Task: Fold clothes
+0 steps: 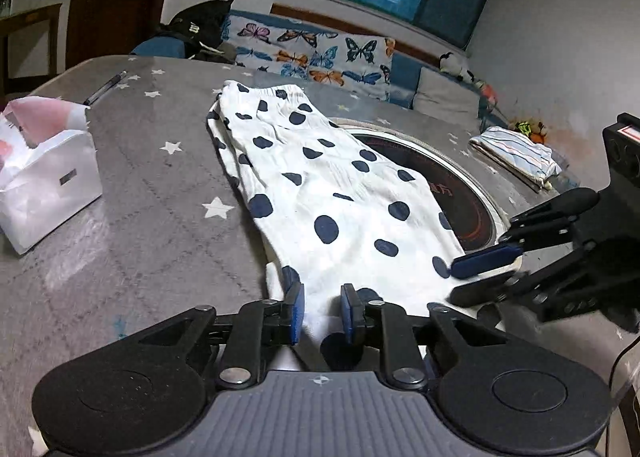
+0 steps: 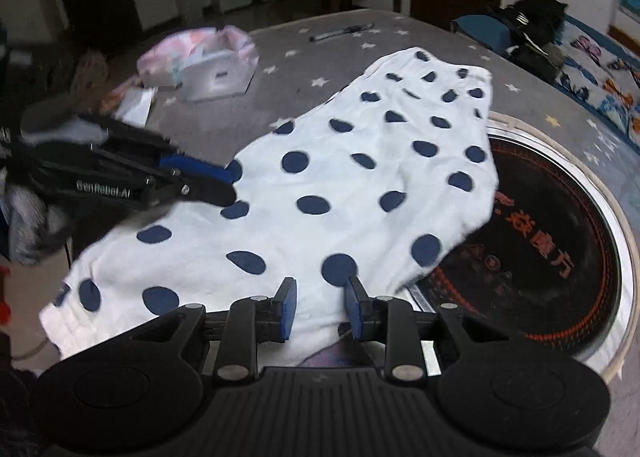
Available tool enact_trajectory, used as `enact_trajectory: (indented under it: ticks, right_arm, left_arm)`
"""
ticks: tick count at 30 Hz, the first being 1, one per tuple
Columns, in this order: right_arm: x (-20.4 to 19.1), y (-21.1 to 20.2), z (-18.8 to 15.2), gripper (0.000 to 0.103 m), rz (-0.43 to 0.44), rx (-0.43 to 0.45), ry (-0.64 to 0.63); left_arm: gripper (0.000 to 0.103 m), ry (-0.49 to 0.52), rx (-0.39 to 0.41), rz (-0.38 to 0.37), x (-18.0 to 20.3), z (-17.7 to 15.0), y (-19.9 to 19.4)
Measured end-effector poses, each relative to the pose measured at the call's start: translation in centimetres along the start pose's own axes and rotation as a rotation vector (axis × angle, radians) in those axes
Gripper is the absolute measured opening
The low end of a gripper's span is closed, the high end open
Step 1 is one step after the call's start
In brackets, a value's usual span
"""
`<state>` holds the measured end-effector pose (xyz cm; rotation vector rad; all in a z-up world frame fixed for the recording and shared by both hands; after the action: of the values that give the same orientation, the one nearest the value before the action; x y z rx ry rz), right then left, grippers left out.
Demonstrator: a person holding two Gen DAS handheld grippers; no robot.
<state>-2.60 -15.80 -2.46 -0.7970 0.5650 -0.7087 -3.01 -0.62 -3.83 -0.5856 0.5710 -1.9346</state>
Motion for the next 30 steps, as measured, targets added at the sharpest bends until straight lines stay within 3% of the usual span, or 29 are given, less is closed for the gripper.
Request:
enact_trajectory:
  ticks: [7, 10, 16, 22, 30]
  right_arm:
    - [4.4, -2.0, 1.7, 0.027, -0.048, 0.096, 0.13]
    - [6.9, -1.2, 2.3, 0.027, -0.094, 0.11, 0.199]
    - [9.6, 0.7, 3.2, 0.027, -0.106, 0.128, 0.277]
    - [9.0, 1.5, 4.4, 0.027, -0.032, 0.156, 0.288]
    - [7.3, 2.1, 5.0, 0.027, -0.017, 0.168, 0.238]
  left_arm:
    - [0.022, 0.042, 0.019, 0.024, 0.8, 1.7, -0.9]
    - [0.022, 0.051, 0.037, 0.02, 1.3, 2.6, -1.0]
    - [0.022, 0.08, 0.015, 0.008, 2.2, 3.4, 0.2]
    - [0.027, 0.075, -0.013, 0.007, 2.1, 2.8, 0.9]
    - [0.029, 0.056, -0.037, 0.012, 1.6, 2.1, 1.6]
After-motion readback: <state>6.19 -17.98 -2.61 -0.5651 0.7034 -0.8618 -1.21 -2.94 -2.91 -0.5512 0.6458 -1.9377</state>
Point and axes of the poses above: each gripper's, at about its wrist camera, not at the fingertips, and y roughly the way its jaws point, x to its right, z to its top, the point moved 8 cm from there along y, roughly the way its jaws point, and after that the axes turned 10 degrees about y, right-handed, at the moved point
